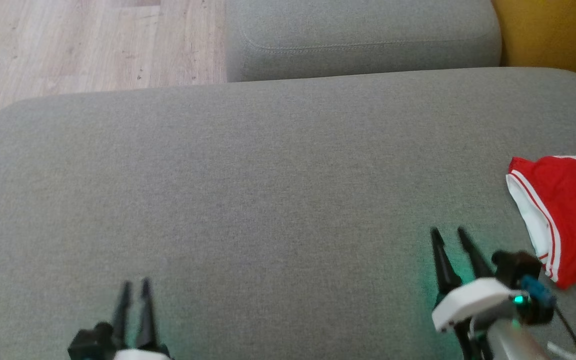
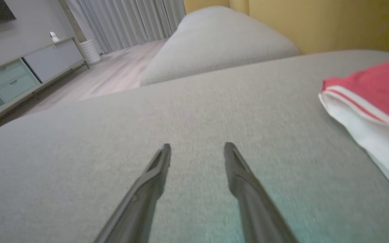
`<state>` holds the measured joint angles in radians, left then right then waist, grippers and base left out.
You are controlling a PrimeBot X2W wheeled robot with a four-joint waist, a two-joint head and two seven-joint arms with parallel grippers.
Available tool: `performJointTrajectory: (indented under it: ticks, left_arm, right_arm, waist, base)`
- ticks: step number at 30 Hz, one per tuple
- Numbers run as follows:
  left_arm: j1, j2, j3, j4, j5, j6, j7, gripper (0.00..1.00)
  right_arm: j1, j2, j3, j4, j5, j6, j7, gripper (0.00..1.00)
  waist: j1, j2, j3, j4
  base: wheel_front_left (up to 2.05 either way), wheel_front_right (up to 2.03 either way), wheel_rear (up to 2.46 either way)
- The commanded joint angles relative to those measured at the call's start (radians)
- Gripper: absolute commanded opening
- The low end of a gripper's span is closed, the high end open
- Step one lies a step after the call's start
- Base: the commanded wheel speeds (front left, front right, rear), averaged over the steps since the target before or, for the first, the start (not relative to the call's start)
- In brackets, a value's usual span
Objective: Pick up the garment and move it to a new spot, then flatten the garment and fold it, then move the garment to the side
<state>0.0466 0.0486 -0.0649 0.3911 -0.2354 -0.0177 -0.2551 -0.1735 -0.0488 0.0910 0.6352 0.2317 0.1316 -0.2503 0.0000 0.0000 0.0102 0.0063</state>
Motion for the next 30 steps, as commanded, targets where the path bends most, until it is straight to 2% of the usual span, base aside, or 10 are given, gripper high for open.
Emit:
performJointTrajectory:
  ticks: [1, 4, 30]
  left_arm:
    - [0.001, -0.001, -0.001, 0.011, 0.0, 0.0, 0.0, 0.0]
    - [0.011, -0.001, 0.0, 0.052, -0.005, 0.0, 0.002, 0.0]
    - [-0.023, 0.0, 0.037, 0.011, -0.29, -0.024, 0.078, 0.0]
  right_arm:
    - [0.004, 0.001, 0.0, 0.01, 0.0, 0.0, 0.001, 0.0]
    - [0.032, 0.002, -0.001, 0.047, 0.004, 0.0, 0.003, 0.0]
    - [0.04, 0.001, -0.043, -0.045, 0.29, 0.0, 0.078, 0.0]
  waist:
    - [0.0, 0.0, 0.0, 0.0]
    - [0.0, 0.0, 0.0, 0.0]
    - [0.0, 0.0, -0.002, -0.001]
  base:
    - [0.0, 0.0, 0.0]
    - [0.0, 0.0, 0.0]
    - [0.0, 0.0, 0.0]
